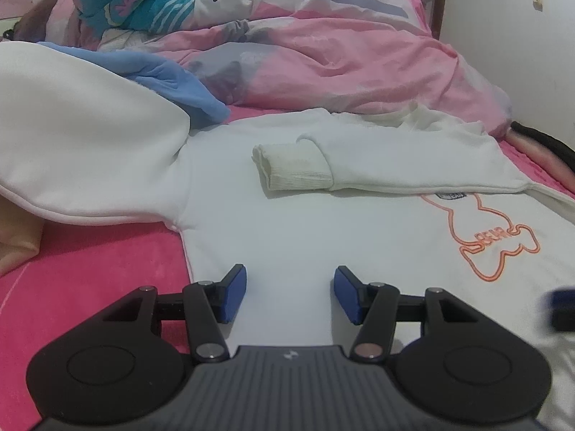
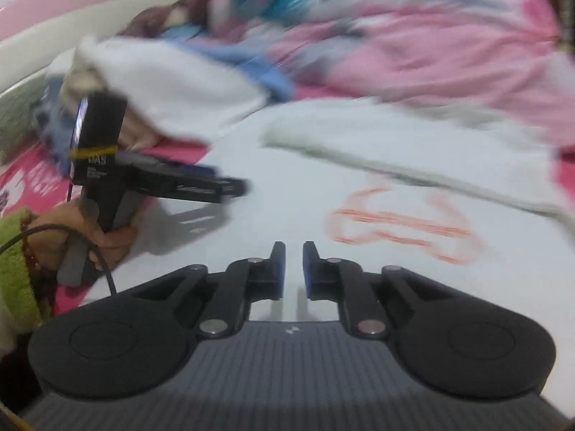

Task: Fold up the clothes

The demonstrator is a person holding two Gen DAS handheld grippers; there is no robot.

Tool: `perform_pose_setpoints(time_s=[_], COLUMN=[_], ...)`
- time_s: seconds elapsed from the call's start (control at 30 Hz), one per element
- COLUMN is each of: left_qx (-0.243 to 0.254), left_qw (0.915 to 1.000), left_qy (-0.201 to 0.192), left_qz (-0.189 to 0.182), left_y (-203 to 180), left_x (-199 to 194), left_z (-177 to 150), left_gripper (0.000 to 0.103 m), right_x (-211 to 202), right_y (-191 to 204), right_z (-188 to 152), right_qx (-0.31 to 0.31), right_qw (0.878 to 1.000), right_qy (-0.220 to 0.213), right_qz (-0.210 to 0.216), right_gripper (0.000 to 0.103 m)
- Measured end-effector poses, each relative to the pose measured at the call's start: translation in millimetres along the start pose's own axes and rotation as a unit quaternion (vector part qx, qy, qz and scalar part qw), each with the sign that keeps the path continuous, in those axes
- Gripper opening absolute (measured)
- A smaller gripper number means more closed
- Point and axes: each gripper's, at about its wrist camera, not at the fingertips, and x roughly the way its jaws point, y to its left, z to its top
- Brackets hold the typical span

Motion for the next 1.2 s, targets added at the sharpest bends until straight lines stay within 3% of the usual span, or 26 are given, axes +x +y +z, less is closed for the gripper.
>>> perform_pose_setpoints(time_s=[0.1,0.17,0.37,0.47,0.9,0.97,1.07,1.2], left_qx=[0.004,0.005,0.008,0.008,0.006,0.006,0.003,-0.001], left_qw=[1.0000,1.0000,1.0000,1.0000,1.0000,1.0000,1.0000,1.0000], left_qy=[0.001,0.000,0.000,-0.001,-0.002,-0.002,-0.004,-0.005], left_qz=[0.002,0.002,0.006,0.006,0.004,0.004,0.003,-0.001], left_y=[-1,-2,-4,-4,-4,-4,-3,-1], left_x=[0,0,-1,-1,-1,-1,-1,-2], left_z=[-1,-1,-1,-1,-1,-1,-2,-2], left_gripper=[0.057,0.057,0.057,0.056,0.058,0.058,0.058,0.058], right_x=[29,10,-58,-66,-110,-114,-99,-61], right_y=[6,10,-1,4,10,18,35,45], right_z=[-4,-16,-40,-29,-85,-82,-64,-41], right_qx=[-0.016,-0.031,-0.020,-0.006,0.040,0.021,-0.026,-0.074], right_qw=[0.999,0.998,0.993,0.996,0.994,0.996,0.998,0.996], right_qy=[0.039,0.044,0.113,0.084,0.073,0.057,0.015,-0.006], right_qz=[0.024,0.033,0.027,0.025,0.073,0.066,0.060,0.047], right_gripper=[0.005,0.005,0.005,0.007,0.009,0.013,0.027,0.027])
